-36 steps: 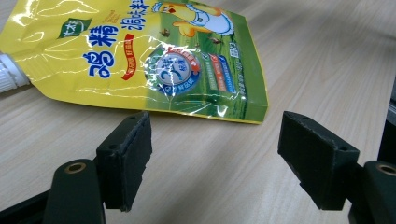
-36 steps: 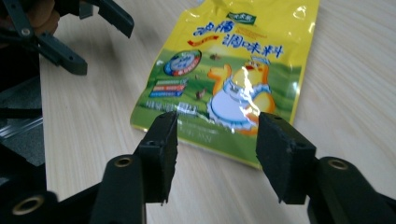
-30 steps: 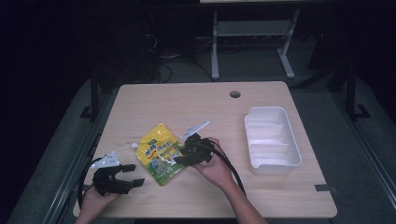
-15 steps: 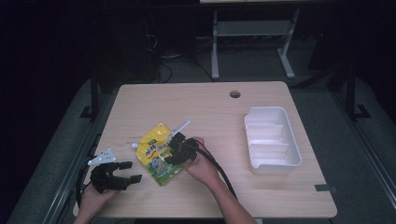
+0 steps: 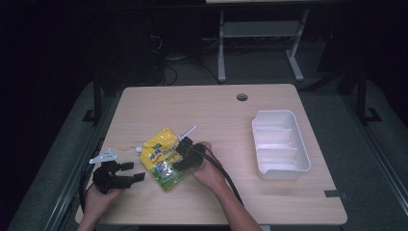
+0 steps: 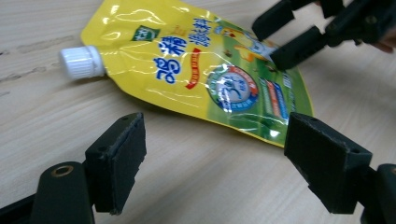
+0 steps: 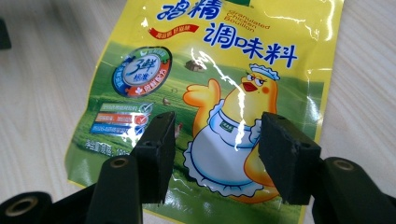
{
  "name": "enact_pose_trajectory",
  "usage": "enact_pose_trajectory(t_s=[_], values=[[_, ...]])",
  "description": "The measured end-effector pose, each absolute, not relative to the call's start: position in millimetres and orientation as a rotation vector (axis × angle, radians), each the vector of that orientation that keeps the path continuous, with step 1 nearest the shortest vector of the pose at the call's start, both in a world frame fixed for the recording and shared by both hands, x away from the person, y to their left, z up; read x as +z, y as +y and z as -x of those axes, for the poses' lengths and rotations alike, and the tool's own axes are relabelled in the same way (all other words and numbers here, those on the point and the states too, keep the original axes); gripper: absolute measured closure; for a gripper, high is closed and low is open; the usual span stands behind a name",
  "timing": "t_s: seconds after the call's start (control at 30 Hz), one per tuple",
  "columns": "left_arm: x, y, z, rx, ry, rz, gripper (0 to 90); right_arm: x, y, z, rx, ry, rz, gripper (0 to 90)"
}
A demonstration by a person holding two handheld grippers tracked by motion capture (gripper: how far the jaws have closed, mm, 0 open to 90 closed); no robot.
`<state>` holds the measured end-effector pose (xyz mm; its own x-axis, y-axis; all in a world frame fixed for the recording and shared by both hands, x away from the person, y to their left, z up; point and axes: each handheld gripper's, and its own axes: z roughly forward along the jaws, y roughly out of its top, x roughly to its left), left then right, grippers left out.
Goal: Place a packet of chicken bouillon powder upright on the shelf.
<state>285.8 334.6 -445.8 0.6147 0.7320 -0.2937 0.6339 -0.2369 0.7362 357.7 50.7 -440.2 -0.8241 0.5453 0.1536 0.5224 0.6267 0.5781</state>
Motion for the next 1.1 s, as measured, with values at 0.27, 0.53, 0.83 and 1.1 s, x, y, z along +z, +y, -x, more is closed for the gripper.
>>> enact_pose_trajectory(t_s=[0.27, 0.53, 0.83, 1.1], values=[[-449.3, 331.5, -297.3, 0.145, 1.158, -1.957, 21.9, -440.2, 51.6, -356.7, 0.969, 2.786, -0.939, 47.2], [-450.8, 325.5, -311.2, 0.15, 1.209, -1.957, 28.4, -440.6, 51.0, -356.8, 0.974, 2.786, -0.933, 47.2], [-456.2, 321.6, -324.4, 0.144, 1.245, -1.937, 35.9, -440.7, 50.6, -357.3, 0.978, 2.789, -0.93, 47.5], [-461.4, 323.3, -331.2, 0.09, 1.279, -1.9, 39.4, -440.7, 50.5, -357.3, 0.979, 2.789, -0.928, 47.6]])
